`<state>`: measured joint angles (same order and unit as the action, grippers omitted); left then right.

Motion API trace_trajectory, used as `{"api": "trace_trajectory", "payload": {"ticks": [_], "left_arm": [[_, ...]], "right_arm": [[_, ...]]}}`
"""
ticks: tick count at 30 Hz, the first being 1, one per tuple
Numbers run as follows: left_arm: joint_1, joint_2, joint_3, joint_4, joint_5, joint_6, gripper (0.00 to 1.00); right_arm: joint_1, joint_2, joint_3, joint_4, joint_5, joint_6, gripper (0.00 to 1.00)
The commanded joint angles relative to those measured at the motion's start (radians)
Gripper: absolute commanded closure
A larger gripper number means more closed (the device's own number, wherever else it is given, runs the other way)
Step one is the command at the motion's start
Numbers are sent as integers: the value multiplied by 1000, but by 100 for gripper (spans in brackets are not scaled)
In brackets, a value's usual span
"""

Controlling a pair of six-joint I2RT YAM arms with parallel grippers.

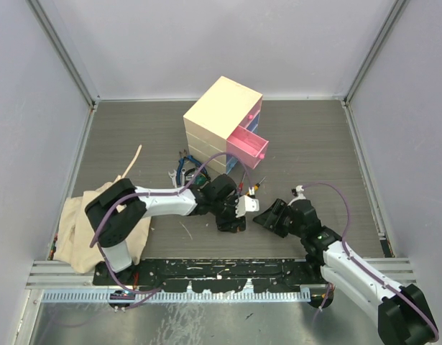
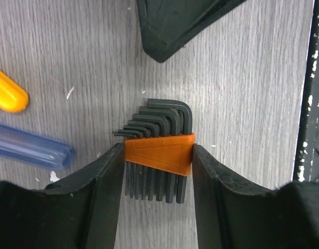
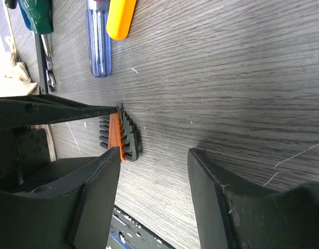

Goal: Sort the tools into containers
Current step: Pick up the engineering item from the center of the board.

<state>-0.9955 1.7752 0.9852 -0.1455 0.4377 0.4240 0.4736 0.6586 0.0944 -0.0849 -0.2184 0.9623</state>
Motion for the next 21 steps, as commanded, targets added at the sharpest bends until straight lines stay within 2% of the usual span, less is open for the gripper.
{"api": "trace_trajectory", "payload": {"ticks": [1, 10, 14, 21], "left_arm": [[3, -40, -40, 2, -11, -144, 56], [26, -47, -52, 104, 1, -313, 57], [35, -49, -57, 144, -3, -380, 56], [35, -34, -67, 237, 15, -453, 56]], "right_arm": [[-3, -11, -18, 18, -4, 50, 40], [-3, 5, -47, 72, -6, 149, 40], [4, 50, -68, 151, -35, 197, 41], [106, 148, -73, 240, 37, 307, 45]]}}
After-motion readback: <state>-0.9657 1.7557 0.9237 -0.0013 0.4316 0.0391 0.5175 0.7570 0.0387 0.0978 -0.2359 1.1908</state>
